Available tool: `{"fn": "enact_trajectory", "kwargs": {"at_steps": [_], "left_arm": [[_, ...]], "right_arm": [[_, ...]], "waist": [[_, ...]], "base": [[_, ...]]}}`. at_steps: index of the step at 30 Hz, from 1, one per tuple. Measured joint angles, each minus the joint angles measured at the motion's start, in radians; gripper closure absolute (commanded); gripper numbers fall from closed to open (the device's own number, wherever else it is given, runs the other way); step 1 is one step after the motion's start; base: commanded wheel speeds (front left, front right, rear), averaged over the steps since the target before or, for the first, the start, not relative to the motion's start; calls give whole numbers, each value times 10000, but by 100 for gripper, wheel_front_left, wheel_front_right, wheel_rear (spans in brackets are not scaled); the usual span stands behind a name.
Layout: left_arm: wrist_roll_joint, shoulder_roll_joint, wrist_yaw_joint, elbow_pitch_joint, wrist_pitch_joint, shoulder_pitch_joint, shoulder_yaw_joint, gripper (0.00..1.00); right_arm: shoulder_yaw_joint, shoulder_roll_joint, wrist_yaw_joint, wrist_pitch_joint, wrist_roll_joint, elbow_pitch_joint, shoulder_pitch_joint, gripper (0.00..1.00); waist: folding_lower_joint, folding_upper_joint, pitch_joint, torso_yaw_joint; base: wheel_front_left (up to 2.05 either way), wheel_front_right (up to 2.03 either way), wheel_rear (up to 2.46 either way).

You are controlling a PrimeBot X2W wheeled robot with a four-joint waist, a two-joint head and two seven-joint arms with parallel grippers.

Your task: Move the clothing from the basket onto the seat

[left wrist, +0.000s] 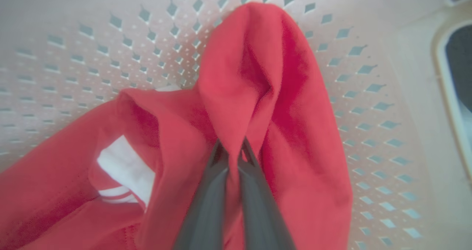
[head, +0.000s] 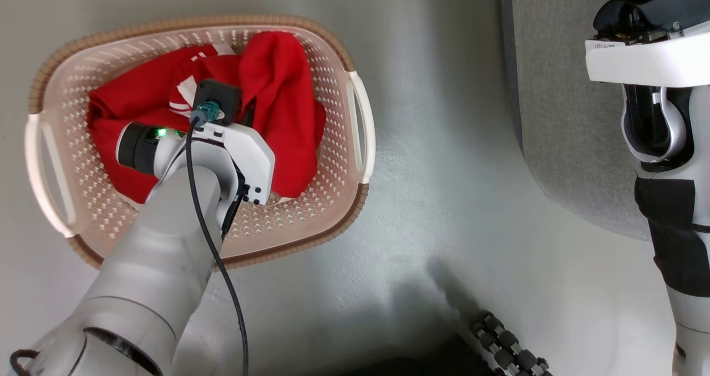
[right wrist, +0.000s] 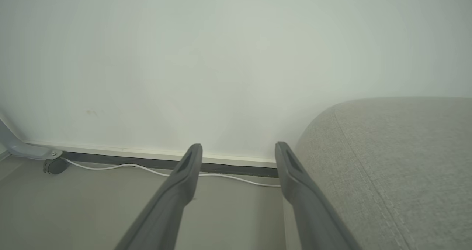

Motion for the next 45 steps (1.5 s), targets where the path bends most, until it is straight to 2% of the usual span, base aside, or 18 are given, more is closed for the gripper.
{"fn": "enact_trajectory", "kwargs": {"at_steps": [9,15,26,45], "left_arm": [[-403,-2,-221,-430,-489,819,-387,100],[-522,-6,-259,-1108,-493,1257,-234,100],[353,-25,-232,-2535,-495,2792,1220,100],[2128,-46,-717,-5446,-493,5248,3639,100]], "right_arm": [[8,-251,0,0,0,502,261,0],[59,-355,0,0,2,878,615,0],[439,-407,0,0,15,1701,1545,0],[654,-309,0,0,15,2761,3382,0]], "waist": [[0,0,-1158,355],[1,0,-2088,660],[0,0,-3985,1197],[0,0,-7072,2059]], "base": [[0,0,0],[0,0,0],[0,0,0],[0,0,0]]}}
